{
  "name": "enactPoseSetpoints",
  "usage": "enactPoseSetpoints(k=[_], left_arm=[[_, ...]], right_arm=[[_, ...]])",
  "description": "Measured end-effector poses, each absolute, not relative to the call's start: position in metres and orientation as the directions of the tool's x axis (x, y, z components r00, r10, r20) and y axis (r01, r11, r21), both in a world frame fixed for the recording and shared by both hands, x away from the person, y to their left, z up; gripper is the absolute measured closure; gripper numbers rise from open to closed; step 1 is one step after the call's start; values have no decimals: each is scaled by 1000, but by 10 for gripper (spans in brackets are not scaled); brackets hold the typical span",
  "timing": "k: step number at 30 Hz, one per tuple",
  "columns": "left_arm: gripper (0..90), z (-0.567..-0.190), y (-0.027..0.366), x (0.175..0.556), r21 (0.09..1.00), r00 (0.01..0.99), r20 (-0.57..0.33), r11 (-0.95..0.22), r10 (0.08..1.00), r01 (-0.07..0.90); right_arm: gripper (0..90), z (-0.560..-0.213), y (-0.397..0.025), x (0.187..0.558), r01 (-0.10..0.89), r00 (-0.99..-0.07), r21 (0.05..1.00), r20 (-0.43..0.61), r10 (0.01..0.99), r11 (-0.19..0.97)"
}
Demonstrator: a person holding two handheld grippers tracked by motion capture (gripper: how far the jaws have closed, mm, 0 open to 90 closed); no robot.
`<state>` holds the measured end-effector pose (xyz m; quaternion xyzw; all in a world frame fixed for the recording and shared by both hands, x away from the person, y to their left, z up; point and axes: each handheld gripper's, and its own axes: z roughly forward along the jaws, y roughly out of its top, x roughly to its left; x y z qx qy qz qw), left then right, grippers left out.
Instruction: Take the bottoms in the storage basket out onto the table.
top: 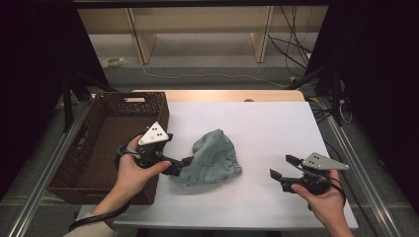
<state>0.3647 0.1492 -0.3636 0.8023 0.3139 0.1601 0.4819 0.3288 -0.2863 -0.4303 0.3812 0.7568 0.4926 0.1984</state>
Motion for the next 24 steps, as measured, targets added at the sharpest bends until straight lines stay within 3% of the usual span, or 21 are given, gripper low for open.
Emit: enactPoseSetpoints(k=[24], left_arm=[[0,-368,181,356,890,730,-42,-307,683,338]], right_arm=[[203,-435,-286,332,411,-621,877,67,781,251]])
